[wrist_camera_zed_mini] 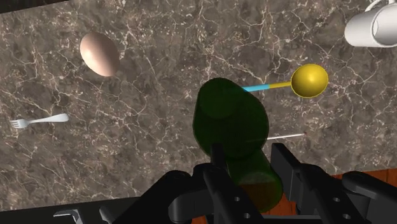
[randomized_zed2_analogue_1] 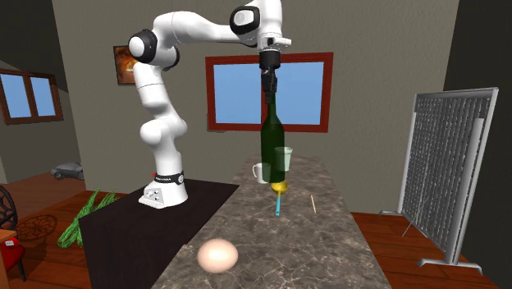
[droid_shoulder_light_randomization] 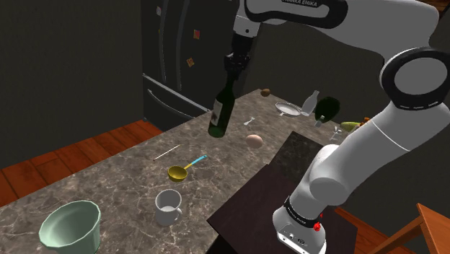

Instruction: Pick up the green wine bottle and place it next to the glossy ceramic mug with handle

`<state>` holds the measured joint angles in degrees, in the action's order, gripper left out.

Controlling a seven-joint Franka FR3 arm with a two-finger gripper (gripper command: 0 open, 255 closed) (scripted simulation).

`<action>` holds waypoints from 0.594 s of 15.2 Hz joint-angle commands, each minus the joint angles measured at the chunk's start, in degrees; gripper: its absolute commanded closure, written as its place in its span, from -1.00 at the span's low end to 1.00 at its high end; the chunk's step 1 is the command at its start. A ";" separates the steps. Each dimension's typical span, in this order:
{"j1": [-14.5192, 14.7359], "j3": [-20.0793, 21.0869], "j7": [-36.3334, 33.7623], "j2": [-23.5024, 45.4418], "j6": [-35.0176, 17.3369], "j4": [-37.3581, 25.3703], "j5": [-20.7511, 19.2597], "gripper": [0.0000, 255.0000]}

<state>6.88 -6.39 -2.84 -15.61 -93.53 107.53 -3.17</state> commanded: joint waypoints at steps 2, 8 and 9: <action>1.59 2.82 -4.36 -0.84 0.48 0.51 0.58 1.00; 4.70 8.40 -12.77 -1.39 0.82 0.98 1.99 1.00; 5.21 9.34 -14.18 -1.27 0.88 0.84 2.23 1.00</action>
<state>11.50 1.87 -15.32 -16.92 -92.39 108.15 -1.23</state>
